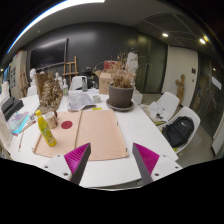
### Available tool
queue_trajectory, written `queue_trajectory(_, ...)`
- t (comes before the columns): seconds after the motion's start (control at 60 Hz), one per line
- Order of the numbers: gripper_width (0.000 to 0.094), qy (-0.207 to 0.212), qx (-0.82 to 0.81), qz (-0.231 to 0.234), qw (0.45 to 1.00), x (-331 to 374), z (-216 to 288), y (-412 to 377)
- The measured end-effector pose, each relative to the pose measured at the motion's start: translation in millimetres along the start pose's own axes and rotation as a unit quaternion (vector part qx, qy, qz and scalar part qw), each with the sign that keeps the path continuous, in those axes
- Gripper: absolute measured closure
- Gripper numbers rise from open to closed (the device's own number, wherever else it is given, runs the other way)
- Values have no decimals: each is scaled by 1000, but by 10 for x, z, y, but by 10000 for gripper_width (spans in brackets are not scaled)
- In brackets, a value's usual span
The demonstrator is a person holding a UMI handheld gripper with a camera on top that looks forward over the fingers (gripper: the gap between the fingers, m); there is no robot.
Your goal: Pour water
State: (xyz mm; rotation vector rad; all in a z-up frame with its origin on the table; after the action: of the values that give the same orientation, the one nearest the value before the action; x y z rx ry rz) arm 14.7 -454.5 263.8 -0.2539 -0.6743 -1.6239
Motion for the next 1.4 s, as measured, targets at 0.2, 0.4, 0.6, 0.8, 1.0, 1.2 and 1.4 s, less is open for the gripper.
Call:
queue_trajectory(0.2, 77, -20, 10, 25, 999, -100, -177, -270)
queue_trajectory(0.4, 76, -15, 38, 77, 996, -166, -263, -1201)
queue_trajectory(0.6, 73, 14, 42, 118, 992, -374, -142, -2387)
queue_trajectory(0.8, 76, 64, 29, 108, 992, -957, 222, -3128)
queue_trajectory(1.0, 97, 96, 4, 73, 993, -1688, 419, -3420)
queue_trajectory(1.2, 378, 115, 9, 55, 992, -2156, 451, -3553)
queue_trajectory(1.4, 649, 127, 20, 20, 992, -2160, 484, -3500)
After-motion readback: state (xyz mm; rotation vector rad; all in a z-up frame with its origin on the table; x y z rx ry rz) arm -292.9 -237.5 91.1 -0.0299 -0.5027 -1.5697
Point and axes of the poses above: the point between the fingertips, and its own axes, seen from behind it with the camera up: y to the right, z up, x backward, against the way the camera looks, the point moved 10 cm from there along x, backward, against the way the camera looks, and after that the axes turned 15 degrees about x, right-handed, at the moved point
